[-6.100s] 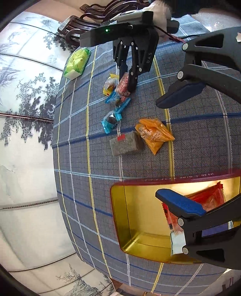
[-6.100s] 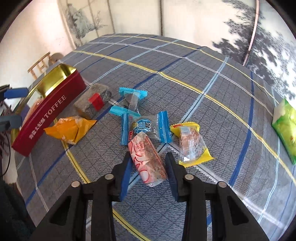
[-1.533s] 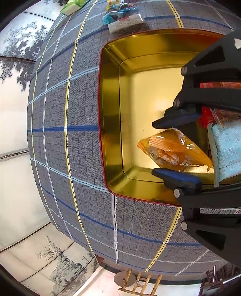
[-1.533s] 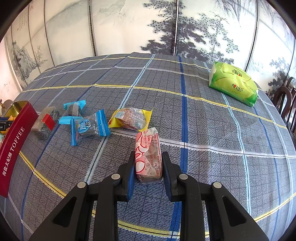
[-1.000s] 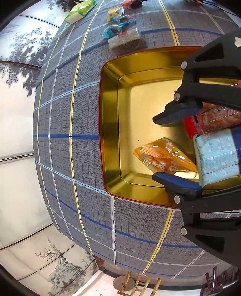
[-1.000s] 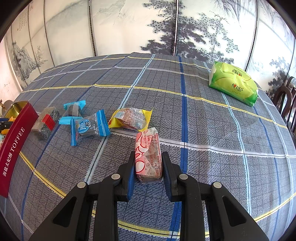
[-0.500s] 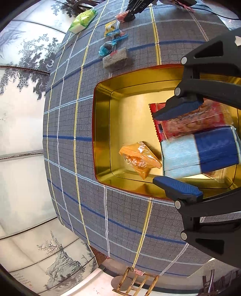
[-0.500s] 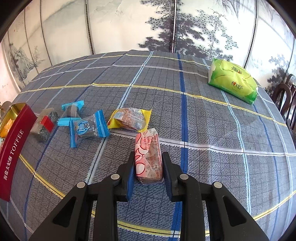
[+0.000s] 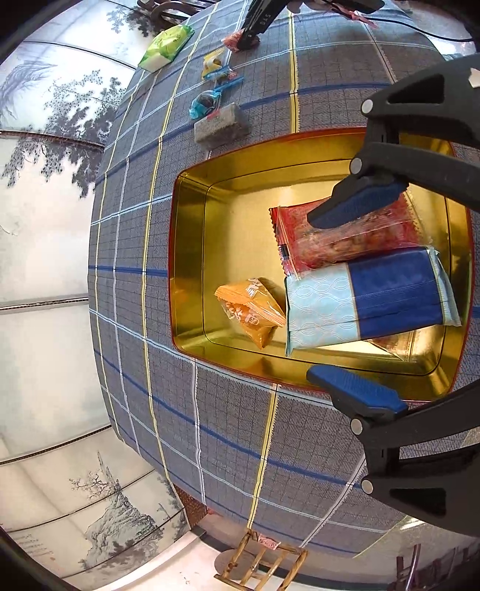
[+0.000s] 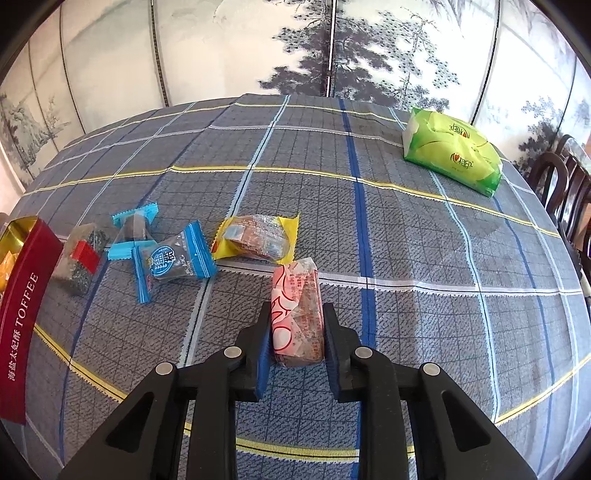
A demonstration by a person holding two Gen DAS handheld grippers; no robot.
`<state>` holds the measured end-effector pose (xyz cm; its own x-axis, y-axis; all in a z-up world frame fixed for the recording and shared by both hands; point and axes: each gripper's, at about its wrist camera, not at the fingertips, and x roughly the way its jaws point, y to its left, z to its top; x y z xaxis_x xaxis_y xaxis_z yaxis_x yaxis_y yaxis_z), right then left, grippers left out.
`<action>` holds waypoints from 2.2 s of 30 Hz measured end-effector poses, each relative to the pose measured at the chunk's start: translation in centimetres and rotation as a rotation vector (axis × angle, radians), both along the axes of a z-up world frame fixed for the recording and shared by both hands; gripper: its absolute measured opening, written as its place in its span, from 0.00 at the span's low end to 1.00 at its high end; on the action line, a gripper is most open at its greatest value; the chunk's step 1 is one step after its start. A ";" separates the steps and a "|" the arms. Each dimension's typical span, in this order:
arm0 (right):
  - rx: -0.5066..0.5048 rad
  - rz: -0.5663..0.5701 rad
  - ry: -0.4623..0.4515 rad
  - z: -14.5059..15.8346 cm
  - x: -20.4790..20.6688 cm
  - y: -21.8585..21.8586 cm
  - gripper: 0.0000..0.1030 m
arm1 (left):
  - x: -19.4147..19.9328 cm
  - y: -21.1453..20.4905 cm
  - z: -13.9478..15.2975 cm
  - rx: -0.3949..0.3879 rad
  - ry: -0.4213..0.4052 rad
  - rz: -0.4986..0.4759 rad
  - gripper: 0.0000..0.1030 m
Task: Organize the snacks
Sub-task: 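Carry the pink-and-white packet into the gold tin with the right gripper and release, then reach the right gripper to the yellow-wrapped clear candy and grasp it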
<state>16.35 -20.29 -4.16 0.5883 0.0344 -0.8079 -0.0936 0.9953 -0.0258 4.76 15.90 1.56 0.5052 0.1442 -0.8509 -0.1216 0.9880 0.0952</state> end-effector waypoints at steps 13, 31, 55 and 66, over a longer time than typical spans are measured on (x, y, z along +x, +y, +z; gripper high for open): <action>0.071 0.148 -0.052 4.4 -1.2 7.0 0.24 | -1.2 0.9 0.4 -0.009 -0.029 0.017 0.76; 0.138 0.560 0.000 5.0 -1.6 26.9 0.24 | -4.5 7.9 0.9 -0.046 -0.023 0.216 0.82; 0.032 0.590 0.115 1.3 -0.1 31.4 0.25 | -5.0 9.0 -0.1 -0.065 0.013 0.235 0.83; 0.182 0.547 0.006 6.6 -1.1 26.9 0.26 | -4.4 7.8 0.3 -0.068 0.004 0.212 0.83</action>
